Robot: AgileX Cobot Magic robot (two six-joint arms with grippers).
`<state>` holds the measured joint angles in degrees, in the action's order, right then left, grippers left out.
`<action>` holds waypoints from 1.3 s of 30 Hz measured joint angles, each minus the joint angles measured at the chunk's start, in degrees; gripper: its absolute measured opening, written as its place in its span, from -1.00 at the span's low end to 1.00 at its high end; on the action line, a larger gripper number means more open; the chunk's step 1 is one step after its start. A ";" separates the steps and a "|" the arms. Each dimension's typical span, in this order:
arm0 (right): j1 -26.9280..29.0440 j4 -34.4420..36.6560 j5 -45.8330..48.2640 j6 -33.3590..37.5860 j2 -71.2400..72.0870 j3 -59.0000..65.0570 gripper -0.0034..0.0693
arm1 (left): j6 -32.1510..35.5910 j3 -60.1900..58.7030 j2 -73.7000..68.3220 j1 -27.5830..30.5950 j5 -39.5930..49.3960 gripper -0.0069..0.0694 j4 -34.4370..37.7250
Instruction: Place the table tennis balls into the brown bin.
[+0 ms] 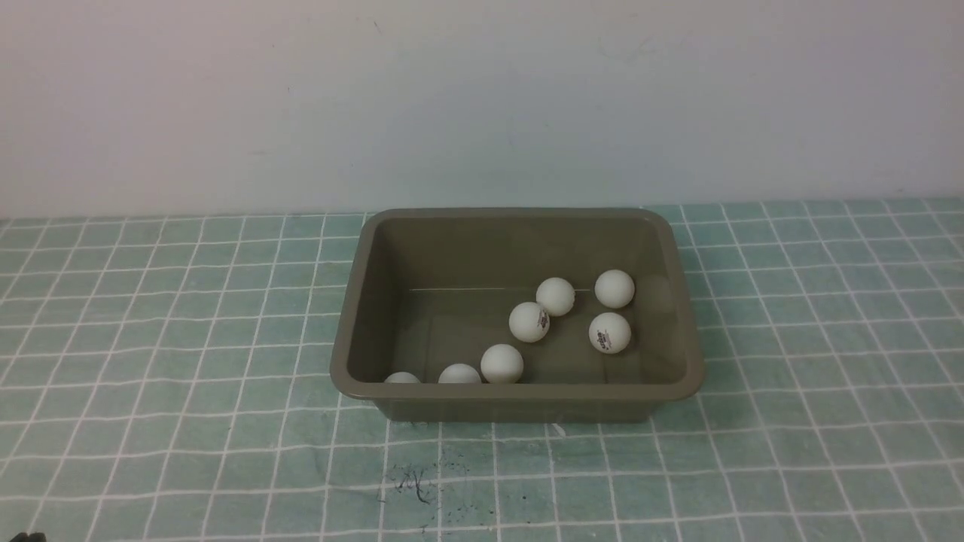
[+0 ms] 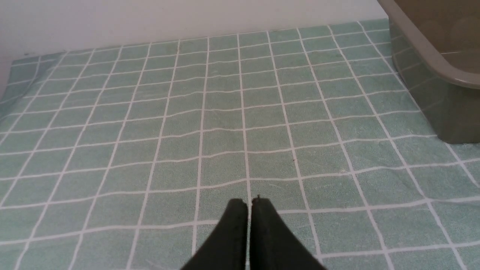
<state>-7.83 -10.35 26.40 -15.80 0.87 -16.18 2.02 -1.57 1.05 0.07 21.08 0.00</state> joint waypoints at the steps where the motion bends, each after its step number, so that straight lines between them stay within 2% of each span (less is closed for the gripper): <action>1: 2.13 -0.05 -0.72 0.00 0.00 2.54 -0.95 | 0.00 0.00 0.00 0.00 0.00 -0.83 0.00; 2: 2.55 -0.05 -0.93 0.00 0.00 3.08 -0.95 | 0.00 0.00 0.00 0.00 0.00 -0.83 0.00; 4: 7.61 -0.19 -2.57 0.00 0.00 10.47 -0.95 | 0.00 0.00 0.00 0.00 0.00 -0.83 0.00; 7: 9.83 -0.19 -2.39 0.00 0.00 16.55 -0.95 | 0.00 0.00 0.00 0.00 0.06 -0.83 0.00; 39: 10.11 -0.04 -4.04 0.00 -0.10 17.28 -0.95 | 0.00 0.00 0.00 0.02 0.19 -0.83 0.00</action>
<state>2.28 -10.39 22.37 -15.80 0.77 1.10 2.02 -1.57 1.05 0.09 21.26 0.00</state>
